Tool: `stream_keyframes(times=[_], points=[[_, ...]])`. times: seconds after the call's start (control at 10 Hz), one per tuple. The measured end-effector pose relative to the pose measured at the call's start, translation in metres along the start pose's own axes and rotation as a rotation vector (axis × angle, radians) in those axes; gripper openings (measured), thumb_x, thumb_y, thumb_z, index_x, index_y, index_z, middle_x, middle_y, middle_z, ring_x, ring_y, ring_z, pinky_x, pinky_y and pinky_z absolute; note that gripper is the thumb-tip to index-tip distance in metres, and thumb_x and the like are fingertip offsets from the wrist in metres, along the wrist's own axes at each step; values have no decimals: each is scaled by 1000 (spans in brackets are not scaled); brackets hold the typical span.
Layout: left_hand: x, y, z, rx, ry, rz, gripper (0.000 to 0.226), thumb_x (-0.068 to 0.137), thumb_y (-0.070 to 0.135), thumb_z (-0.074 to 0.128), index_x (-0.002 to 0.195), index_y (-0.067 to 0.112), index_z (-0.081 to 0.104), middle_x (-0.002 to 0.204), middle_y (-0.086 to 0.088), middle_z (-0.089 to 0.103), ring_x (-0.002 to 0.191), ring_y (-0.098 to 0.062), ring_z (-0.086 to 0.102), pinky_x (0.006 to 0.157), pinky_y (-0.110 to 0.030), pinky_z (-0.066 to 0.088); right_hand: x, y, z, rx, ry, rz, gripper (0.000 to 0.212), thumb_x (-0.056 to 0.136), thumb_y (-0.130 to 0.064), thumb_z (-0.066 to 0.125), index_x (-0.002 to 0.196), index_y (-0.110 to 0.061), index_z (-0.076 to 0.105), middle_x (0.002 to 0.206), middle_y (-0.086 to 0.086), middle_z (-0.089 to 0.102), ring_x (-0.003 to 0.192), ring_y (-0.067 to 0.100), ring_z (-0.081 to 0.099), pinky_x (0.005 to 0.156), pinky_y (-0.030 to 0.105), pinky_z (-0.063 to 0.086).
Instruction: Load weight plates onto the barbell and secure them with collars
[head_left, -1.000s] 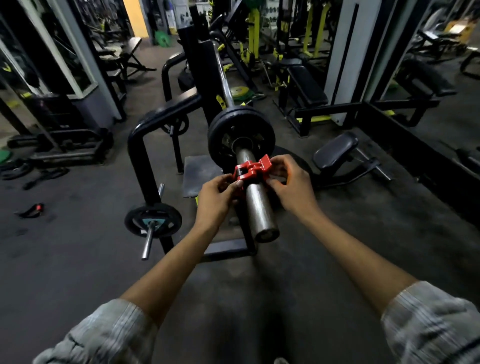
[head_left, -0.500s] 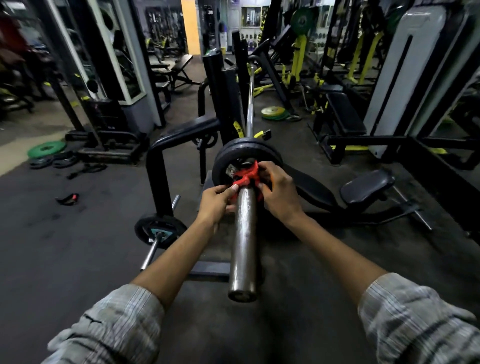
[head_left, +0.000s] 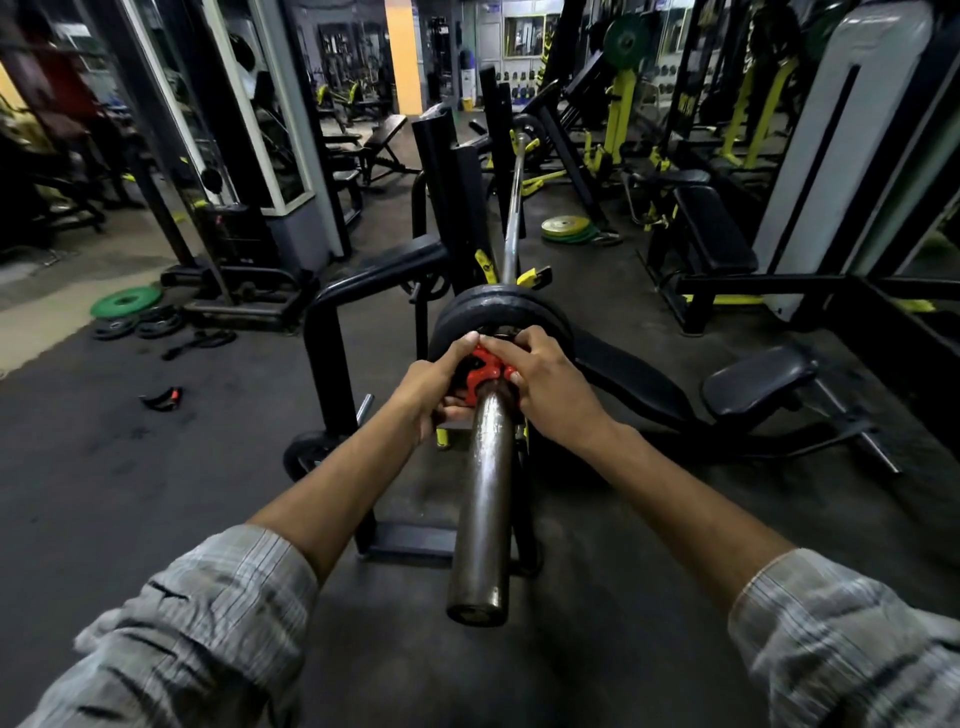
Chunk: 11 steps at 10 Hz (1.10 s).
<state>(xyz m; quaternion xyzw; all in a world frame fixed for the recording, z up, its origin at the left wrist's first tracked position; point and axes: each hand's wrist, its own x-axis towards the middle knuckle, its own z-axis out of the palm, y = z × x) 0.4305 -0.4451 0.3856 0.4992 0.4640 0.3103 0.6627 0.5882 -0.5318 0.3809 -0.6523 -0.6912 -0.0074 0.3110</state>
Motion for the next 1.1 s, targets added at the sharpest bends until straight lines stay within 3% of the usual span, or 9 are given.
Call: stream_keyframes(times=[0.1, 0.3, 0.5, 0.6, 0.7, 0.8, 0.9, 1.0, 1.1], points=[[2, -4, -1, -68, 24, 9, 56, 84, 56, 76, 89, 0, 69, 56, -6, 62, 38, -14, 52, 39, -21, 43, 1, -2, -3, -7, -43, 11, 66, 95, -1, 56, 152, -33, 49, 131, 11, 46, 121, 30, 47, 95, 50, 55], [1, -11, -2, -178, 46, -20, 34, 94, 32, 73, 86, 0, 66, 52, -5, 57, 33, -10, 42, 32, -18, 33, 3, -9, -5, -102, -106, -7, 63, 97, -12, 59, 153, -36, 46, 135, 8, 42, 122, 28, 42, 87, 50, 57], [5, -17, -8, -202, 40, -56, 29, 87, 28, 81, 84, 0, 75, 73, -14, 71, 53, -20, 59, 50, -32, 51, 2, -13, -4, -150, -109, -12, 57, 99, -18, 60, 151, -36, 48, 139, 8, 39, 125, 29, 40, 85, 48, 58], [-6, -10, -5, -194, -4, -35, 29, 95, 26, 72, 92, -3, 71, 66, -11, 72, 46, -15, 64, 45, -28, 55, 1, -13, -4, -150, -106, -12, 57, 99, -18, 60, 152, -36, 46, 141, 8, 39, 126, 28, 40, 85, 45, 58], [-11, -7, -12, -12, -12, 73, 39, 97, 34, 68, 104, -3, 74, 89, -17, 77, 65, -20, 71, 62, -32, 59, -3, -18, -10, -142, -122, -10, 56, 101, -24, 58, 155, -34, 44, 142, 10, 41, 128, 28, 42, 86, 42, 57], [-12, -5, -30, 566, 170, 487, 29, 94, 40, 70, 100, 13, 79, 91, 0, 79, 80, -9, 72, 78, -22, 58, -6, -21, -19, -157, -90, 15, 60, 98, -28, 60, 155, -30, 43, 141, 9, 43, 128, 26, 47, 84, 39, 56], [-16, 13, -45, 808, 171, 877, 28, 94, 36, 72, 112, 14, 74, 98, 3, 76, 86, -4, 70, 77, -15, 53, -9, -28, -31, -203, -67, 67, 64, 93, -33, 66, 153, -28, 44, 138, 6, 46, 126, 25, 51, 83, 45, 58], [-6, 39, -59, 976, 74, 1139, 37, 93, 44, 66, 118, 15, 69, 110, -3, 76, 98, -21, 72, 81, -39, 59, -12, -34, -47, -261, -48, 124, 68, 91, -44, 69, 152, -26, 44, 139, 4, 46, 128, 25, 52, 83, 45, 58], [4, 66, -70, 1189, -156, 1192, 55, 93, 52, 66, 135, 17, 61, 134, -6, 67, 117, -28, 66, 97, -50, 55, -11, -49, -61, -322, -7, 214, 72, 90, -54, 68, 152, -25, 44, 138, 3, 47, 131, 23, 50, 86, 45, 57]])
